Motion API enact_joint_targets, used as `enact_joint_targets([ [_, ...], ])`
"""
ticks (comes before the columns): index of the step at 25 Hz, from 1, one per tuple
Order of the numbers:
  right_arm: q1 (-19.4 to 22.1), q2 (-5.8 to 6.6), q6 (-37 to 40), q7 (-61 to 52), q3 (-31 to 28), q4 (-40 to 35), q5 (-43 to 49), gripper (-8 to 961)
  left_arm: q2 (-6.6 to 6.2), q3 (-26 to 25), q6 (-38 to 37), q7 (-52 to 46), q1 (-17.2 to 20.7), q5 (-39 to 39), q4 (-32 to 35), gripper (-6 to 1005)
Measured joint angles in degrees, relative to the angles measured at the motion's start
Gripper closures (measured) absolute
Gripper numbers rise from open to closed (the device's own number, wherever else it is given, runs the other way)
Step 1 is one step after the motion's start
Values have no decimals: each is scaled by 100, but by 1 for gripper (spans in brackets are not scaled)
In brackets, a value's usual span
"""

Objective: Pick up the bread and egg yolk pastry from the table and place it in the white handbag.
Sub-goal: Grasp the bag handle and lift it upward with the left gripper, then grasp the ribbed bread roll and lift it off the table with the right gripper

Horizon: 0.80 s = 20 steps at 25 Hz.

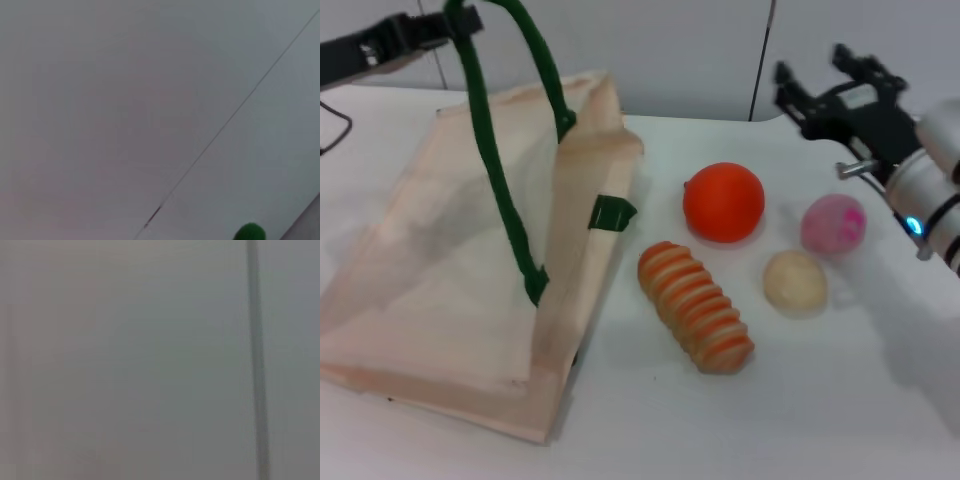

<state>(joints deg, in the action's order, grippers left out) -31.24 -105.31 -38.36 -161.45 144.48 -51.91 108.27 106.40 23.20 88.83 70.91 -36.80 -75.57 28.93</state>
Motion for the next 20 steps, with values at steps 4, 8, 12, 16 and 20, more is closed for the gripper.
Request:
enact_joint_targets([
  [4,20,603,1145,0,-10,-1098,462,220,-49,0,253,142,182,-432,-2,885],
  [8,43,1062,2588,65,-163,-2123,882,220,-88,0,536,315,358,-914,-6,885],
  [12,230,993,4665,487,-851,-2906,1378,220,-133,-5,852,427,521,-1336,-11,885],
  [16,610,315,6752,1019,-2060,-3355,2146,219,-95,-9,870,531,578,-1431,-19,885],
  [20,807,-667,8559,1257,-3197,-3633,3396,219,-44,-63,883,685,618,-1531,-86,885],
])
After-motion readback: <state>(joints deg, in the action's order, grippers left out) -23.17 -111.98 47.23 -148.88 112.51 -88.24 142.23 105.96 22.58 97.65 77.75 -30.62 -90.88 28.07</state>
